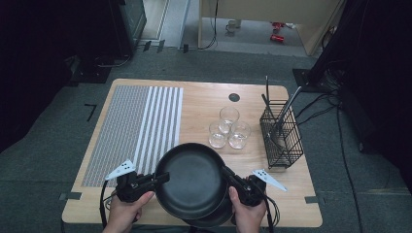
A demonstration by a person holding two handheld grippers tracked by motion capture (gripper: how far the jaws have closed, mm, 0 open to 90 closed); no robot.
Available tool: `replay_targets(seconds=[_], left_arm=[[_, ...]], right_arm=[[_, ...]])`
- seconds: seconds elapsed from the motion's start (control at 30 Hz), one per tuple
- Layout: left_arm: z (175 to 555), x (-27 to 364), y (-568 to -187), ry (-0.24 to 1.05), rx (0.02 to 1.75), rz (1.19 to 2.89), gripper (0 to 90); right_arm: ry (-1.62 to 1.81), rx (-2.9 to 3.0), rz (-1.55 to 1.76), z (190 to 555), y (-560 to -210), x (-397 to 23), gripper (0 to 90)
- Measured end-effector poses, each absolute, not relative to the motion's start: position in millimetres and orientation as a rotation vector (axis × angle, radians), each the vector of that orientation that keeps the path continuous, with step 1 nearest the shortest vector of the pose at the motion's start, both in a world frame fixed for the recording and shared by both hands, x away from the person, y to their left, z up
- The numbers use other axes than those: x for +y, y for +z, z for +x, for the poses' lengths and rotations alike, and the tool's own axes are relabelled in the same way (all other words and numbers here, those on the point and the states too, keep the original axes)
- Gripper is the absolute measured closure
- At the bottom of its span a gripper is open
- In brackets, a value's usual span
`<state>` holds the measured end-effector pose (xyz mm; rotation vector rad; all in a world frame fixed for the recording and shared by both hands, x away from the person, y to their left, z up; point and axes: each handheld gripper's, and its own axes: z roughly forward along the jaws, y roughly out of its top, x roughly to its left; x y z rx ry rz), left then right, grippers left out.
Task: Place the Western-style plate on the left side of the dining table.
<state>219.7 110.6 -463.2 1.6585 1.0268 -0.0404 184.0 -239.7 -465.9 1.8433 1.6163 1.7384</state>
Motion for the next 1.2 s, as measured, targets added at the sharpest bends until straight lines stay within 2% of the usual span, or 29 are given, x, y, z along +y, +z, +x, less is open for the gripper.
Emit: replay_targets(seconds=[1.2], left_arm=[[250.9,172.9,-454.8,-0.004,1.103,1.601,71.9]], right_arm=[[1.746,1.712,1.82,239.9,-453.2,-177.8,82.4]])
